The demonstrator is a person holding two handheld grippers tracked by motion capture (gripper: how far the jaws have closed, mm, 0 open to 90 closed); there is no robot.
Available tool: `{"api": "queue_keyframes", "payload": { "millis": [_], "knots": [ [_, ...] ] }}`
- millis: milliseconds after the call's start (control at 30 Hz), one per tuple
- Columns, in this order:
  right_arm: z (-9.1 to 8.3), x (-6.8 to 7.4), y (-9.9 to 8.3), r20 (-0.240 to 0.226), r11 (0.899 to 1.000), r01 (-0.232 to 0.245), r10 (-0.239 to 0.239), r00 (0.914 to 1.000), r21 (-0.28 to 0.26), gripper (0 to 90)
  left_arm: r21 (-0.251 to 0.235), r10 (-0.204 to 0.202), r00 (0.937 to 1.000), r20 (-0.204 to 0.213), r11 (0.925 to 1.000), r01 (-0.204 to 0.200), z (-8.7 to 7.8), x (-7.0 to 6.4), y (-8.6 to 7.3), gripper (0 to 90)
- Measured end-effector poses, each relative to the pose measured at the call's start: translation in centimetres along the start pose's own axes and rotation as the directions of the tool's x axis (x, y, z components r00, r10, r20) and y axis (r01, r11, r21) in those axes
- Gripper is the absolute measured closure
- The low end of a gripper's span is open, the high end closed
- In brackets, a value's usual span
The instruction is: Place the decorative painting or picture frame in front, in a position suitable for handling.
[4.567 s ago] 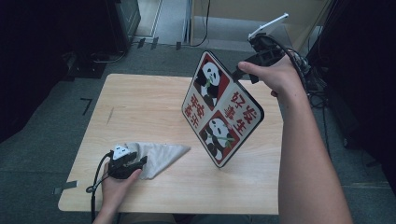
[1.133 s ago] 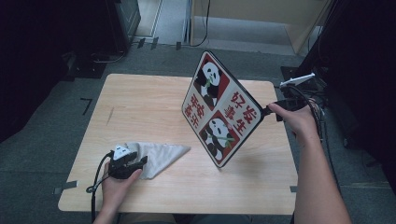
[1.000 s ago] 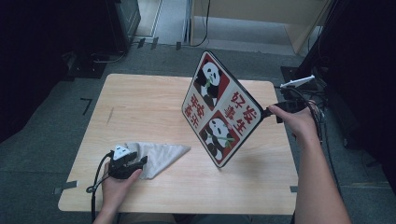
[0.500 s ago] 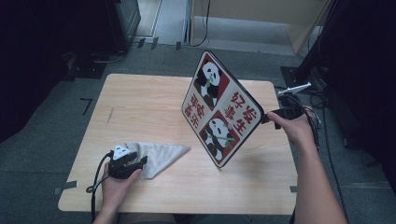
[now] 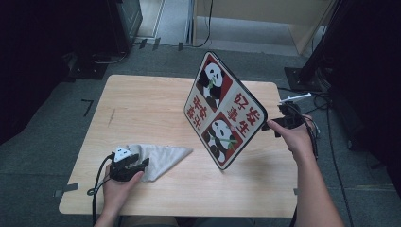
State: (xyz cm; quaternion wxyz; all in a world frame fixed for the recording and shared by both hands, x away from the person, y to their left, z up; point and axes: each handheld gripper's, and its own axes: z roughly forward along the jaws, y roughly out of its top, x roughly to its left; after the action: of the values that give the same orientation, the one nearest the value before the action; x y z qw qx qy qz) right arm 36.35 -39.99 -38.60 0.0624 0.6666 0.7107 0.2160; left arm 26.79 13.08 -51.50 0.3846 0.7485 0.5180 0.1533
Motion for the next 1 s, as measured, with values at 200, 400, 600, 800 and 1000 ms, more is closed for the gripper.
{"api": "queue_keyframes", "payload": {
  "millis": [200, 400, 600, 800, 1000],
  "knots": [
    [0.8, -0.5, -0.8, 0.010, 1.000, -0.013, 0.013, 0.9999, 0.007, 21.4, 0.002, 0.004, 1.0000, -0.001, 1.0000, -0.004, 0.0, 0.0, 0.0, 48.8],
    [1.4, -0.6, -1.2, 0.023, 1.000, -0.011, 0.011, 0.9997, 0.019, 21.6, 0.000, 0.003, 1.0000, -0.001, 1.0000, -0.003, 0.0, 0.0, 0.0, 48.8],
    [2.5, -0.8, -1.8, 0.022, 0.999, -0.018, 0.017, 0.9996, 0.027, 21.7, -0.002, 0.000, 1.0000, 0.000, 1.0000, 0.000, 0.0, 0.0, 0.0, 48.9],
    [3.4, -1.0, -2.4, 0.020, 0.999, -0.025, 0.025, 0.9995, 0.031, 21.5, 0.000, 0.003, 1.0000, -0.001, 1.0000, -0.003, 0.0, 0.0, 0.0, 48.9],
    [4.3, -1.2, -3.1, 0.020, 1.000, -0.026, 0.025, 0.9995, 0.017, 21.5, -0.001, 0.006, 1.0000, -0.003, 1.0000, -0.006, 0.0, 0.0, 0.0, 48.8]
  ]
}}
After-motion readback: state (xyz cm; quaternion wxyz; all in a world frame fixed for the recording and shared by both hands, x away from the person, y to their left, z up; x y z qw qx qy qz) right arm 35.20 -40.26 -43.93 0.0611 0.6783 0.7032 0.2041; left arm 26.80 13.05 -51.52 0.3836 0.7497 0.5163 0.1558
